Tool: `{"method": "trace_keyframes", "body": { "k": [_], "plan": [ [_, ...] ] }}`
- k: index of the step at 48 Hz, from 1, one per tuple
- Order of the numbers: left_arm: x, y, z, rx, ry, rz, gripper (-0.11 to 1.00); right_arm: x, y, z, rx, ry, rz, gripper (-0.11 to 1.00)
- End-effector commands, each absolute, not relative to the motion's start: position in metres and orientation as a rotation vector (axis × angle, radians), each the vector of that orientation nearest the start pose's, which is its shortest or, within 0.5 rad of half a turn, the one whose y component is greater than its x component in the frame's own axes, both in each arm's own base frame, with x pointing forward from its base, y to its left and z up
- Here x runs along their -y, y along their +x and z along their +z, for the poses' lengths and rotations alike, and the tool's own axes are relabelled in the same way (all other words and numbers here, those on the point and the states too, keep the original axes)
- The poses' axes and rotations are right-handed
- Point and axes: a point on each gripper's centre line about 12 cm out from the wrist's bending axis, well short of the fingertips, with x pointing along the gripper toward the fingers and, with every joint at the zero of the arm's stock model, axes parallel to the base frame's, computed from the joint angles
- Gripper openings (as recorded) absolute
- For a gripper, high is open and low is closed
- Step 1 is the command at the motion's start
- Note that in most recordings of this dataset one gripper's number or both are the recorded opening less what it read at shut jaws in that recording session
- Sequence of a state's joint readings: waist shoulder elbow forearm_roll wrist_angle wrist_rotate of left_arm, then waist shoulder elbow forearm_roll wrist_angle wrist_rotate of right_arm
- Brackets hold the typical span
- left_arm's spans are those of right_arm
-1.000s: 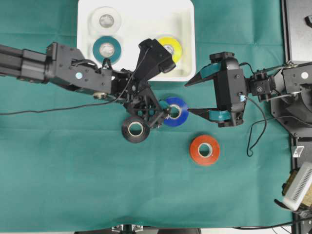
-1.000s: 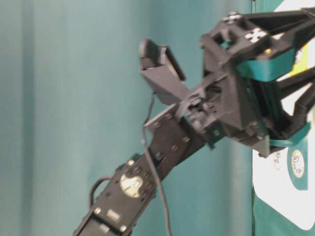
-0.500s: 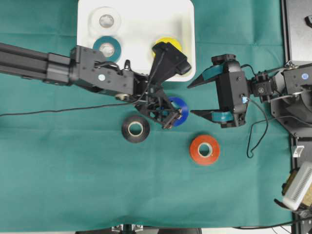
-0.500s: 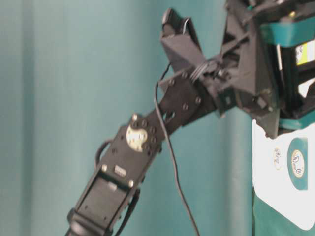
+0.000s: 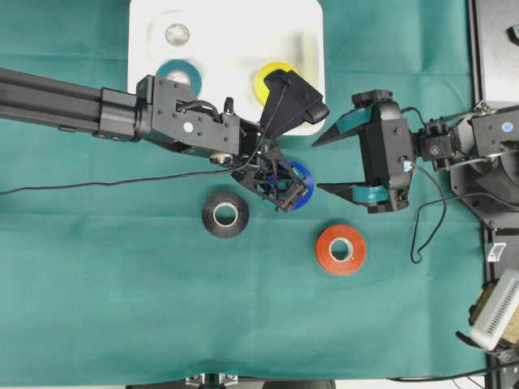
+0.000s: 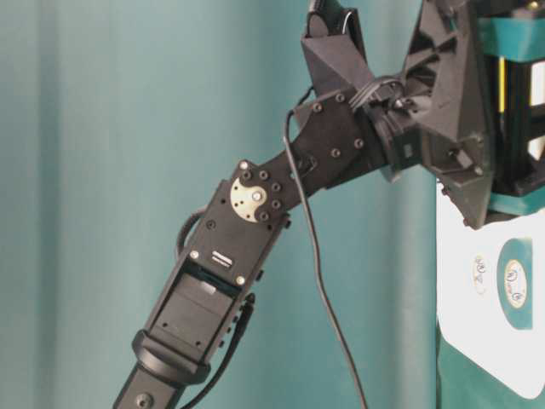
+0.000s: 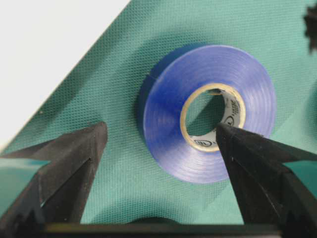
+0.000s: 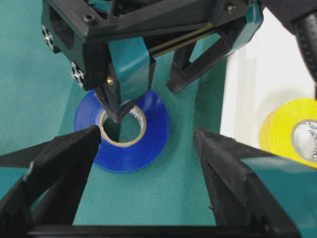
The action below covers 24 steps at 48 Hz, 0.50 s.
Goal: Put the tape alternately from left to right into the white case.
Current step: 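Move the left gripper over the blue tape roll and grasp it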
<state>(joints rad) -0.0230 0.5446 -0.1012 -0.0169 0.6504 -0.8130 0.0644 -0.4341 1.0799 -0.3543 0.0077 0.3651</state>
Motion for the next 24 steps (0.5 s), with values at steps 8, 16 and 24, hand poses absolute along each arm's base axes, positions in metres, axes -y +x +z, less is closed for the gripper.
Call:
{"method": "trace_keyframes", "body": {
  "k": [8, 16, 24],
  "plan": [
    [0.0076, 0.5391, 0.1423, -0.98, -0.755, 0.414, 0.19, -0.0179, 0.2628, 0.1782, -0.625, -0.013, 0.064, 0.8],
    [0.0076, 0.5384, 0.1412, -0.984, -0.749, 0.412, -0.03, -0.0182, 0.2627, 0.1781, -0.626, -0.014, 0.065, 0.8],
    [0.0068, 0.538, 0.1432, -0.982, -0.743, 0.408, -0.03, -0.0178, 0.2627, 0.1781, -0.626, -0.014, 0.063, 0.8]
  ]
}}
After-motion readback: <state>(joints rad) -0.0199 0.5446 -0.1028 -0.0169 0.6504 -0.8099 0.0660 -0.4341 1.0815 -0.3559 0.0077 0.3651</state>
